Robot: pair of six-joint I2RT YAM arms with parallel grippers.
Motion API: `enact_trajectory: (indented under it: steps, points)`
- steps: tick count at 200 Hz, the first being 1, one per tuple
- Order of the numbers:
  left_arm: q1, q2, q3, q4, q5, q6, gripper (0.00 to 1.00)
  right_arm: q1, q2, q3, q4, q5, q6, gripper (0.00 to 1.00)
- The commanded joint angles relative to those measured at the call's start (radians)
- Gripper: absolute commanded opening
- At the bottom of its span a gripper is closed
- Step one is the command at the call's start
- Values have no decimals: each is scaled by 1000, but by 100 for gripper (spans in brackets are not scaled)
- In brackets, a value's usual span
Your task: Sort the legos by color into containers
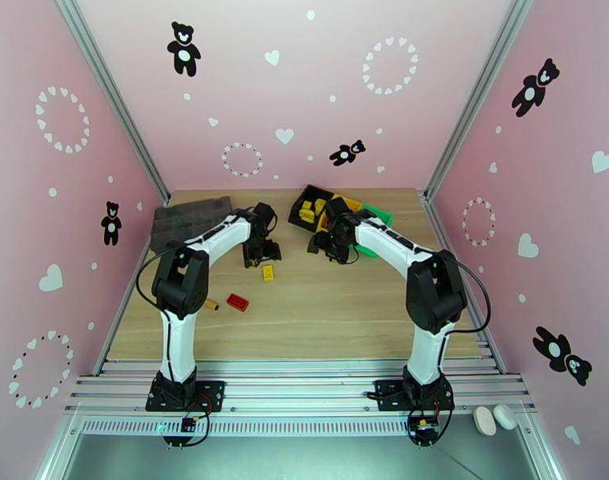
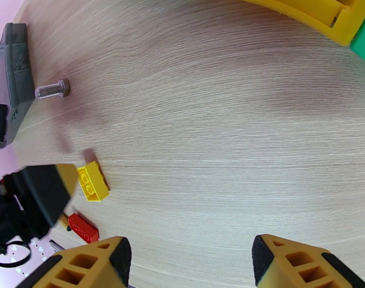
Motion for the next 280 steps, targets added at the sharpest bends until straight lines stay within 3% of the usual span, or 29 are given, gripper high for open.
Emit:
enact_trajectory:
  steps: [1,99,206,231,280]
  points:
    - [-14,-34,-21,33,6,26,70,7,24,21,-24,14,10,71]
    - [-46,-11,-67,31,11,36,49,7,65,63,-25,-4,-1,71]
    - [-48,45,-23,11,17,26,36,-20,83,76,-33,-34,-37,71]
    - [-50,55,-5,9,26,18,36,-34,82,77,-35,-43,-50,71]
    - [-52,98,29,-16,16,8,49,-60,79,69,-39,-62,-74,71]
